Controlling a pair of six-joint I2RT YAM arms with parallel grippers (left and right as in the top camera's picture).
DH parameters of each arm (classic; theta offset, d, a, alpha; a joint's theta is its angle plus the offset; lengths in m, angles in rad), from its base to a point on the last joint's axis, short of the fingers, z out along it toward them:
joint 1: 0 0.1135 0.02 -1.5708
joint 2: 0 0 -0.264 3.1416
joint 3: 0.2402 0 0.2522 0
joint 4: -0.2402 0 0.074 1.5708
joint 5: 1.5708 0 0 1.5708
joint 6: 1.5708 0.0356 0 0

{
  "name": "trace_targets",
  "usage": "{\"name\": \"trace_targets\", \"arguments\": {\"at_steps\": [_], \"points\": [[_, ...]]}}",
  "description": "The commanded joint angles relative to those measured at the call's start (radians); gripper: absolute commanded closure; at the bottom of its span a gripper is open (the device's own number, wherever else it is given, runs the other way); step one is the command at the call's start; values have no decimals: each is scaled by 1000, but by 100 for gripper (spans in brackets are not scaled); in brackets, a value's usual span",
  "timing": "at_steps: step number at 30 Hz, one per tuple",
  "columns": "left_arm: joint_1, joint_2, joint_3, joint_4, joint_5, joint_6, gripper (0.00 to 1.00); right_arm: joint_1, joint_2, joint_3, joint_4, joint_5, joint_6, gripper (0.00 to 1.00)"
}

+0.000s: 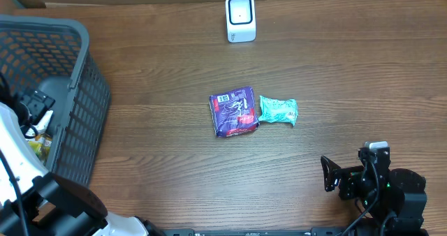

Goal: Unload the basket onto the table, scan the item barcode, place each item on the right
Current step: 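Reach into the basket and grasp the yellow POKKA drink pouch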

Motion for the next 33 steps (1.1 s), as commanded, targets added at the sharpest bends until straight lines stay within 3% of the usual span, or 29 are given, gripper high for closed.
{"name": "trace_targets", "arguments": {"at_steps": [1, 5, 12, 17, 18, 29, 31, 33], "points": [[2, 43, -81, 116, -14, 89, 0, -2, -2, 22, 5, 6, 0, 0], [3, 94, -93, 162, -17, 236, 4, -2, -2, 22, 5, 6, 0, 0], [2, 199, -93, 183, -81, 272, 9, -2, -2, 22, 5, 6, 0, 0], [3, 199, -94, 217, -224, 350, 10, -2, -2, 22, 5, 6, 0, 0], [6, 199, -101, 215, -225, 366, 14, -2, -2, 22, 5, 6, 0, 0], [48, 199, -264, 275, -274, 418, 15, -2, -2, 22, 5, 6, 0, 0], [48, 199, -278, 288, -274, 418, 25, -2, -2, 22, 5, 6, 0, 0], [48, 199, -277, 302, -272, 417, 43, -2, -2, 22, 5, 6, 0, 0]]}}
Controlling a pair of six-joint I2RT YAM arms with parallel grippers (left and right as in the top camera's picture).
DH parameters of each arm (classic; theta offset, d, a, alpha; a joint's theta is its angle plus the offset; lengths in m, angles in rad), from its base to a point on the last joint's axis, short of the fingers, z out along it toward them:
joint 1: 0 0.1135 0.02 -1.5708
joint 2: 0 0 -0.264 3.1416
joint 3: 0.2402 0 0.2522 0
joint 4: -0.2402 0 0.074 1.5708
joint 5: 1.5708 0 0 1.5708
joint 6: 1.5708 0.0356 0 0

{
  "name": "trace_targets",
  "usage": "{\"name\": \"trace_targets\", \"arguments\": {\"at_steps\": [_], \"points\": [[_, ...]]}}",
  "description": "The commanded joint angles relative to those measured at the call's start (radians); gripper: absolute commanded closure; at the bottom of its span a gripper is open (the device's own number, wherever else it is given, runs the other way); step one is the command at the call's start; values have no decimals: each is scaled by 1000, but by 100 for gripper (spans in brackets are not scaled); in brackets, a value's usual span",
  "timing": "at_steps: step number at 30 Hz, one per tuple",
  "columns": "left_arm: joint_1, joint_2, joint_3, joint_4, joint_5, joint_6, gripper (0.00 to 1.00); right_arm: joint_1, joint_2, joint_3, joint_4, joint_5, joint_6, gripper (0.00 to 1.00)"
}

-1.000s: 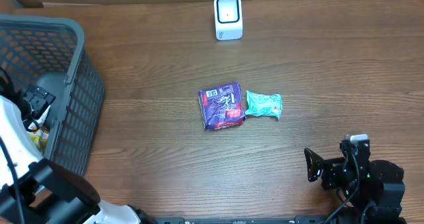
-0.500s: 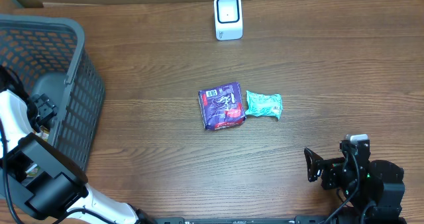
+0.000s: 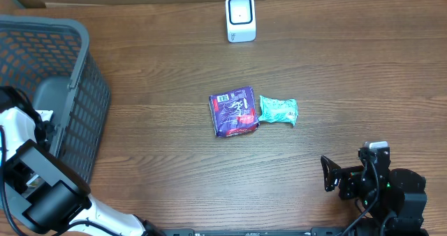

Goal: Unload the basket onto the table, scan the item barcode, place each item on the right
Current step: 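Reach into the basket and grasp the yellow POKKA drink pouch, then set the yellow POKKA pouch on the table left of the purple bag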

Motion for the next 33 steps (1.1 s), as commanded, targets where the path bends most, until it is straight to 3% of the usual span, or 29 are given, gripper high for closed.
{"name": "trace_targets", "arguments": {"at_steps": [1, 2, 5, 13, 23, 25, 27, 30, 33], "points": [[11, -2, -26, 16, 19, 18, 57, -2, -2, 22, 4, 6, 0, 0], [9, -2, -26, 22, 21, 17, 75, -2, -2, 22, 4, 6, 0, 0], [3, -2, -25, 26, 47, 17, 96, -2, -2, 22, 4, 6, 0, 0], [-74, -3, 126, -92, 192, -17, 96, -2, -2, 22, 4, 6, 0, 0], [-241, -16, 777, -504, 239, -69, 96, -2, -2, 22, 4, 6, 0, 0], [-304, -27, 1011, -605, 336, -79, 96, -2, -2, 22, 4, 6, 0, 0], [-353, -41, 1135, -668, 489, -88, 96, -2, -2, 22, 4, 6, 0, 0], [-457, -66, 1230, -701, 686, -88, 96, -2, -2, 22, 4, 6, 0, 0], [-581, -75, 1232, -722, 727, -88, 96, -2, -2, 22, 4, 6, 0, 0]]}}
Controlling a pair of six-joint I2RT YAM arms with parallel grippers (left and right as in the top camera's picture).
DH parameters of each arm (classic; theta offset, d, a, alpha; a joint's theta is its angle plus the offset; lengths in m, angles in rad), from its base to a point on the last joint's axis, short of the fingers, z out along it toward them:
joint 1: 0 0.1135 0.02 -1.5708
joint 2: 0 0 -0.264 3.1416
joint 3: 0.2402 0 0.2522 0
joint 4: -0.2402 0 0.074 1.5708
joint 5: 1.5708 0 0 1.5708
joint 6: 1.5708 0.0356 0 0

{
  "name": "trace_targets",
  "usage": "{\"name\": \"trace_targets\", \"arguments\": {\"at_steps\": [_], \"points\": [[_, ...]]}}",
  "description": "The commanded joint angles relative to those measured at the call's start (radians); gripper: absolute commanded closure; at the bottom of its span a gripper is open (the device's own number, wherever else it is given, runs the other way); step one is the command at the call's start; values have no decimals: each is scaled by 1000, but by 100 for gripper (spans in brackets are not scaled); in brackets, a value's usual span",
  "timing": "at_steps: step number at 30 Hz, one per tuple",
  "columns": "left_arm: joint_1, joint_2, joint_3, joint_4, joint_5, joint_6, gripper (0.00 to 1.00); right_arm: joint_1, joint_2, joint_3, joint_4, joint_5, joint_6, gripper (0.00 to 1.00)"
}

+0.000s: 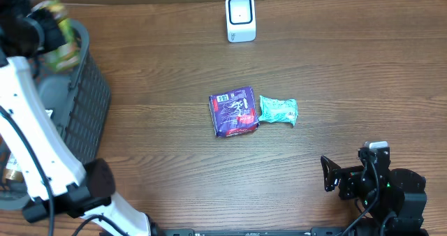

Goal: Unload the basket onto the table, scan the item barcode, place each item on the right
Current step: 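Set the yellow POKKA pouch on the table left of the purple bag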

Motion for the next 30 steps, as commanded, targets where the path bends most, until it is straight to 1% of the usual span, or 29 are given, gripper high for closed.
{"name": "trace_targets", "arguments": {"at_steps": [1, 3, 6, 8, 9, 10, 11, 13, 15, 16, 20, 22, 24, 25, 26, 30], "points": [[-165, -39, 37, -29, 195, -19, 96, -2, -2, 22, 4, 6, 0, 0], [-255, -25, 21, -63, 181, -29, 96, -2, -2, 22, 4, 6, 0, 0], [-375, 9, -36, -111, 106, -111, 96, -2, -2, 22, 4, 6, 0, 0], [-424, 27, -100, -118, 87, -132, 96, -2, -2, 22, 4, 6, 0, 0], [-452, 37, -156, -113, 87, -134, 96, -2, -2, 22, 4, 6, 0, 0], [-477, 53, -253, -91, 86, -154, 96, -2, -2, 22, 4, 6, 0, 0], [-481, 59, -281, -82, 87, -160, 96, -2, -2, 22, 4, 6, 0, 0], [-483, 79, -404, -32, 92, -177, 96, -2, -2, 22, 4, 6, 0, 0], [-480, 100, -563, 60, 119, -196, 96, -2, -2, 22, 4, 6, 0, 0], [-480, 106, -610, 93, 136, -196, 96, -2, -2, 22, 4, 6, 0, 0], [-483, 118, -861, 303, 269, -236, 96, -2, -2, 22, 4, 6, 0, 0], [-484, 118, -948, 383, 309, -256, 96, -2, -2, 22, 4, 6, 0, 0], [-487, 118, -1009, 435, 307, -274, 89, -2, -2, 22, 4, 6, 0, 0], [-488, 118, -1044, 467, 307, -274, 80, -2, -2, 22, 4, 6, 0, 0], [-487, 118, -1060, 478, 307, -274, 77, -2, -2, 22, 4, 6, 0, 0], [-487, 117, -1065, 501, 300, -273, 73, -2, -2, 22, 4, 6, 0, 0]]}}
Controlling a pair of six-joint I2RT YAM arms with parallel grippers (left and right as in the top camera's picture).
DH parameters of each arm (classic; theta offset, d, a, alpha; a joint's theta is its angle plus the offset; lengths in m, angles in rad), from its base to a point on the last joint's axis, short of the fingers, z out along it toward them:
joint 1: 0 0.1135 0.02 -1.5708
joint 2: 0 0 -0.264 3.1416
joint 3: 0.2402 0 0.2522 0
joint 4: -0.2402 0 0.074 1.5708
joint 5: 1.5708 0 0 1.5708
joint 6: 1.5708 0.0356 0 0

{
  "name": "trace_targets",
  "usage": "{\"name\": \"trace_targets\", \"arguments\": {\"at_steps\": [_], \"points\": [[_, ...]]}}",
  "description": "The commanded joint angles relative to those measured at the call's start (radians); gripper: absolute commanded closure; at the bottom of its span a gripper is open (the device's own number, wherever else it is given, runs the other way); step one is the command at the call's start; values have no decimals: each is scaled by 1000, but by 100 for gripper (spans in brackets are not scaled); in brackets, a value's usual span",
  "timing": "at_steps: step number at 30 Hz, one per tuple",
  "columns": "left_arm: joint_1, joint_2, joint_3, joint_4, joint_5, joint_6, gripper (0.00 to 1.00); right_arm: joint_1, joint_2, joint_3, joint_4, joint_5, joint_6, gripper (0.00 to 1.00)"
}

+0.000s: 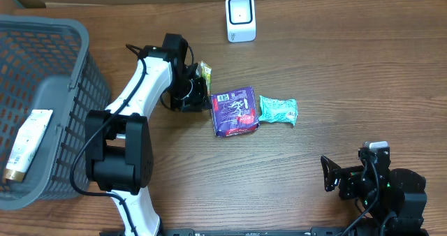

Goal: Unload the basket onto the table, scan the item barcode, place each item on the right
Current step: 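Set the yellow POKKA pouch on the table left of the purple bag, then reach into the basket and grasp the white Pantene conditioner tube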

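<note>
My left gripper (200, 84) is shut on a small green and yellow packet (204, 71), holding it low over the table just left of the purple packet (234, 112). The white barcode scanner (241, 17) stands at the far edge, beyond and to the right of the held packet. A teal packet (279, 110) lies against the purple one's right side. My right gripper (325, 173) rests near the front right corner, open and holding nothing. No barcode can be made out on the held packet.
A grey mesh basket (84, 82) fills the left side, with a white tube (26, 145) lying inside it. The left arm (140, 89) stretches from the front edge across the basket's right wall toward the table's middle.
The left gripper, with the green and yellow packet in it, was high over the basket's far corner; it is now out over the table beside the purple packet. The right arm has not moved.
The left gripper was first down inside the basket among the items, and still there a second later. Then it was raised above the basket's far corner, shut on the green and yellow packet. It now holds that packet beside the purple one.
</note>
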Motion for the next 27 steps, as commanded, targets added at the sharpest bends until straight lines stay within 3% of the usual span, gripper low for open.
{"name": "trace_targets", "arguments": {"at_steps": [1, 9, 14, 17, 19, 22, 27], "points": [[-2, -9, 6, 22, 28, -14, 72, -2, -2, 22, 5, 6, 0, 0], [-3, -46, 340, -113, -42, 110, 70, -2, -2, 22, 4, 6, 0, 0], [34, -135, 690, -343, -287, 131, 66, -2, -2, 22, 4, 6, 0, 0], [84, -195, 807, -447, -442, 131, 61, -2, -2, 22, 4, 6, 0, 0], [160, -257, 834, -503, -532, 116, 55, -2, -2, 22, 4, 6, 0, 0], [293, -309, 834, -592, -598, 57, 53, -2, -2, 22, 4, 6, 0, 0], [562, -353, 787, -630, -593, 10, 55, -2, -2, 22, 4, 6, 0, 0]]}}
